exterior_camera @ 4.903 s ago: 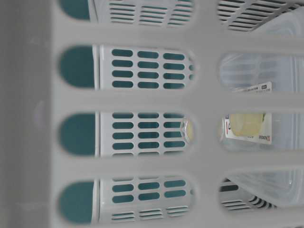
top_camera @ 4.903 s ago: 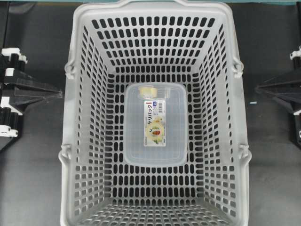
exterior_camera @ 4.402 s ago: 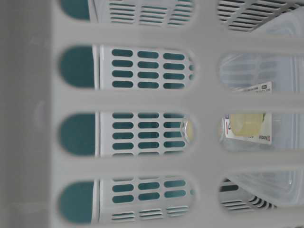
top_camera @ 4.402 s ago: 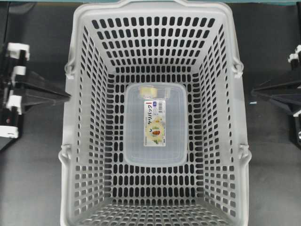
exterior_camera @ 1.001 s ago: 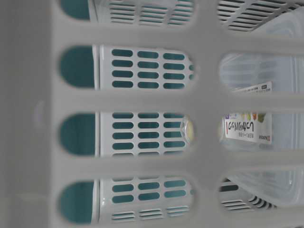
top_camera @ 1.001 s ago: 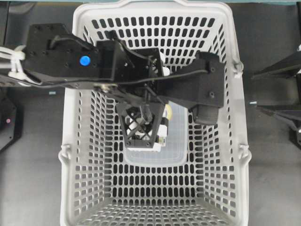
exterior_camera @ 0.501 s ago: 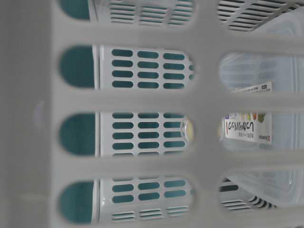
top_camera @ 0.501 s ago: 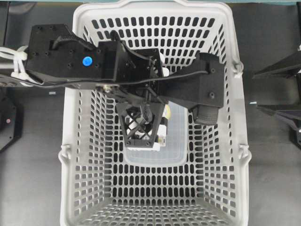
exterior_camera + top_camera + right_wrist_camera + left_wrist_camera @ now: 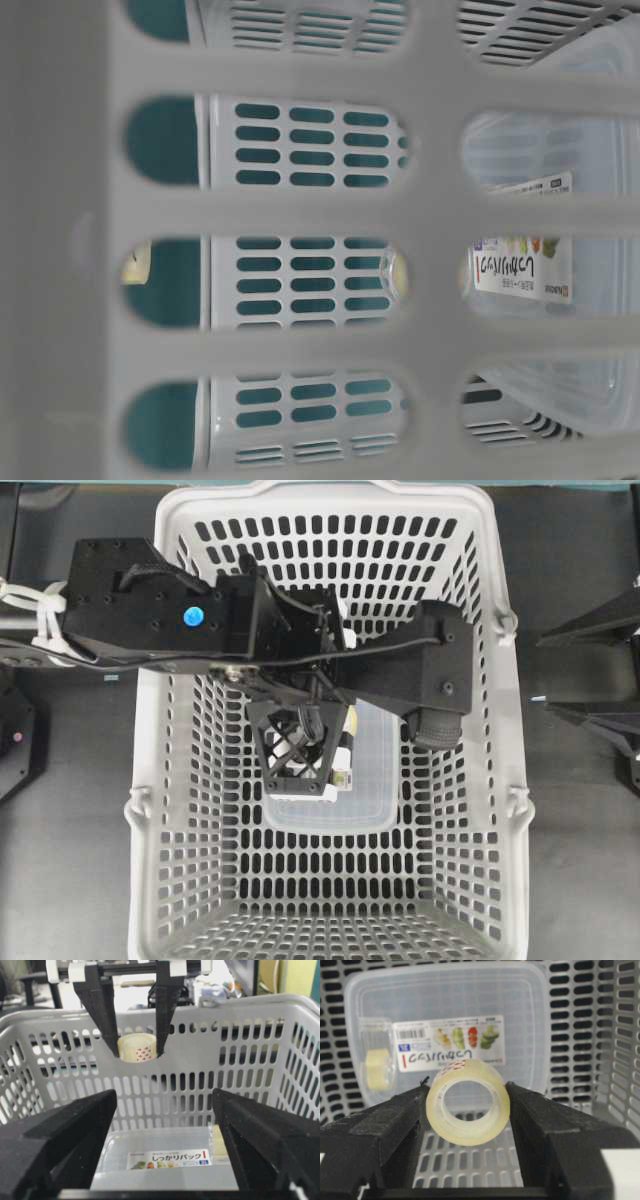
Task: Pick up the cellophane tape from the shopping basket with the left arm.
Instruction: 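Lift the gripped tape roll upward out of the container with the left gripper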
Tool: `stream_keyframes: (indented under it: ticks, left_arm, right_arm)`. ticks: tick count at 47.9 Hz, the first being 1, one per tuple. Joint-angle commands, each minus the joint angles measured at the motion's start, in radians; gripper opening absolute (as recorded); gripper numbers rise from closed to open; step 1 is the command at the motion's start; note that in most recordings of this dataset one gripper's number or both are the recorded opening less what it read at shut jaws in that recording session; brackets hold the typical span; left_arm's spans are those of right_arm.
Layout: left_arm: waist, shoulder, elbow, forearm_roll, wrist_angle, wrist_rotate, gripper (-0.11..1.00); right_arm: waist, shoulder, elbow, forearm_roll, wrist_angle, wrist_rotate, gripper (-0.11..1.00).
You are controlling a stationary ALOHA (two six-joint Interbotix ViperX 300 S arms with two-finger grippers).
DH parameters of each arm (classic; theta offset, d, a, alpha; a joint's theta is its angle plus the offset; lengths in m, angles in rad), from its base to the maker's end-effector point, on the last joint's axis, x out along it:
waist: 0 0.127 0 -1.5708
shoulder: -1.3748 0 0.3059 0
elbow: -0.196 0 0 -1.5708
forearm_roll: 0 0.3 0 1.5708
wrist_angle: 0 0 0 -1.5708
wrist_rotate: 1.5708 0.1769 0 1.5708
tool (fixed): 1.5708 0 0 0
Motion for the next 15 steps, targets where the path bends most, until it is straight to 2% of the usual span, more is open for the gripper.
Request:
stream_keyframes:
  ticks: [1,15]
  left_arm:
    - [0.000,-0.018,-0.008,0.003,-0.005,0.000,0.50]
    - [0.000,-0.017,0.005,0.003,-0.003,0.000,0.50]
  right_arm:
    - [0.002,0.006,-0.011,0.003,-0.012,0.000,0.75]
    - [0.002,0.006,-0.009,0.003,-0.012,0.000,0.75]
